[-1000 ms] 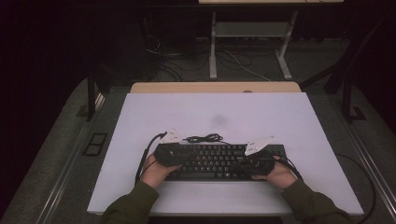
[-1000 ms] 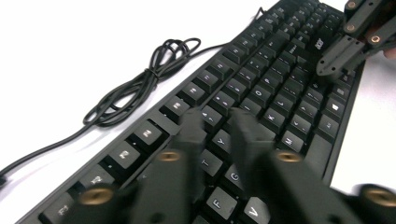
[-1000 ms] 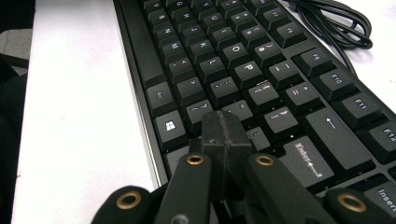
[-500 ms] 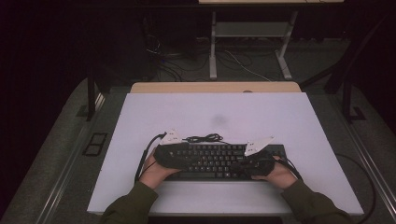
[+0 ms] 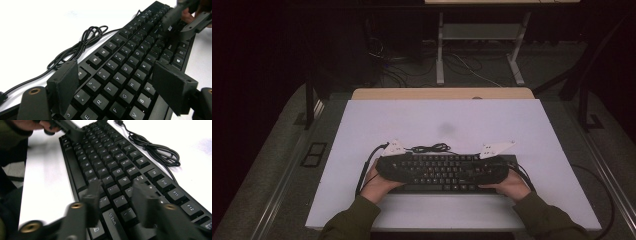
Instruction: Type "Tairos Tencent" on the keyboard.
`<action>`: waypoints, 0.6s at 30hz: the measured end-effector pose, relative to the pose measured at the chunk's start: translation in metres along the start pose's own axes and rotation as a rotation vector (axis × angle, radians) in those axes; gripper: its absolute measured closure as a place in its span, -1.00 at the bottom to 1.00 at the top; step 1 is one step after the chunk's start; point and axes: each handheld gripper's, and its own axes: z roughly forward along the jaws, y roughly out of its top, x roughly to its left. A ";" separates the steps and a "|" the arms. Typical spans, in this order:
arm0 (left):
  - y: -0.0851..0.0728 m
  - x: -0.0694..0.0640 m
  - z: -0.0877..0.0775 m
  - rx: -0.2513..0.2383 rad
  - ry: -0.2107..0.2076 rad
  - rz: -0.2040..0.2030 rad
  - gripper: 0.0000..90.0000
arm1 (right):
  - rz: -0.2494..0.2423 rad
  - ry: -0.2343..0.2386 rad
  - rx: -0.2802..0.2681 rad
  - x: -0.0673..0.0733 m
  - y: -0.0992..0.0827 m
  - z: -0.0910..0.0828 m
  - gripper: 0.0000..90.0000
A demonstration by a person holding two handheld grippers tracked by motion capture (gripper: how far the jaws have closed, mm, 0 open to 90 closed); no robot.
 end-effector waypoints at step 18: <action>-0.006 0.003 -0.007 -0.027 0.005 -0.016 -0.57 | 0.026 -0.061 -0.060 0.001 0.010 0.006 -0.46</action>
